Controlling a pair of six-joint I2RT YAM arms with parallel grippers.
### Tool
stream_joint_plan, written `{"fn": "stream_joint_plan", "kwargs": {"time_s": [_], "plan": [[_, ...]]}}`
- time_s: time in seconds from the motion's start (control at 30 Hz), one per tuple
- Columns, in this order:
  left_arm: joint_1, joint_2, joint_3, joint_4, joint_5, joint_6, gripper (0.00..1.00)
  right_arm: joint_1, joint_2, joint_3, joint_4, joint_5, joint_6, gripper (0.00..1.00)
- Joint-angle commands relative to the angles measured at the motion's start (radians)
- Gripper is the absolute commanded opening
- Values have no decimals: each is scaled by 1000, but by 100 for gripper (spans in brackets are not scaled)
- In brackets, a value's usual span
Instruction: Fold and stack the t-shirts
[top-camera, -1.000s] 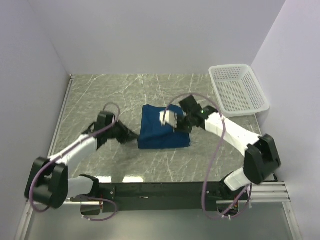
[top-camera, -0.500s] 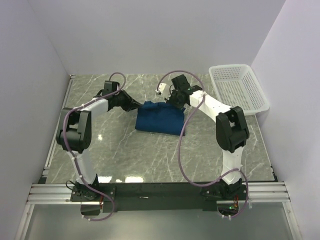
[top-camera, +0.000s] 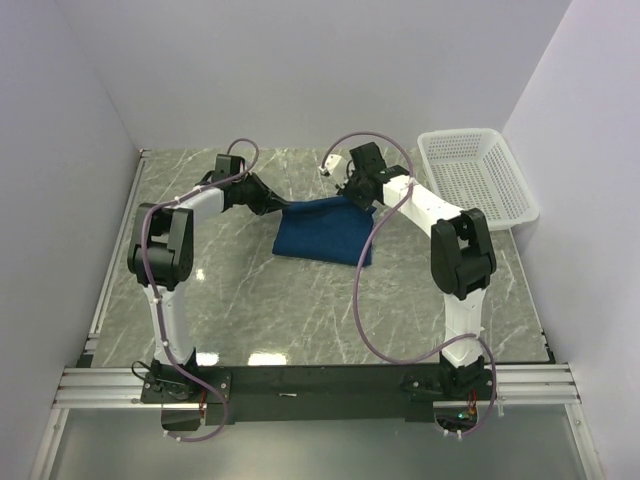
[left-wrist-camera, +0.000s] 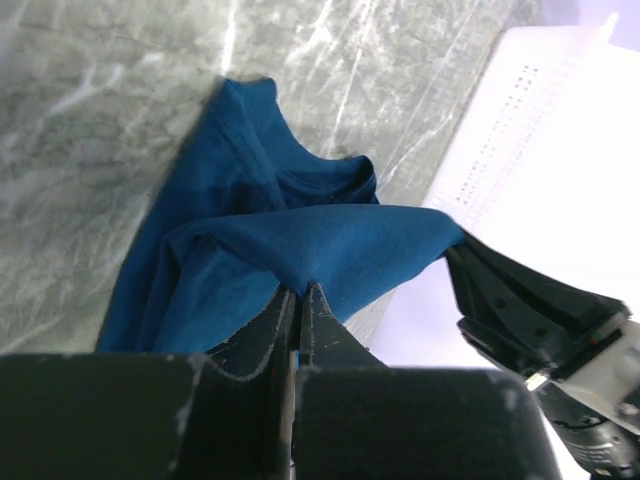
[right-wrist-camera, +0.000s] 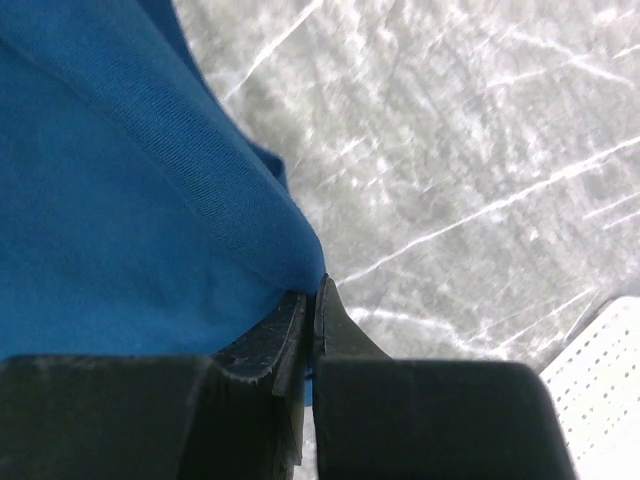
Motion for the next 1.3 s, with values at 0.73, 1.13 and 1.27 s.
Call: {"fn": "stream_joint_plan", "kwargs": {"time_s": [0.73,1.13,1.27], "plan": [[32,44,283,-38,-242,93,59,-10,120,160,253,473,342,74],[-61,-243,-106,-53,-42,360,45,-82,-202,-136,-274,-685,103,56],[-109,-342,-312,56,-29,359,50,-82,-312,-348,-210,-771,162,51]]}}
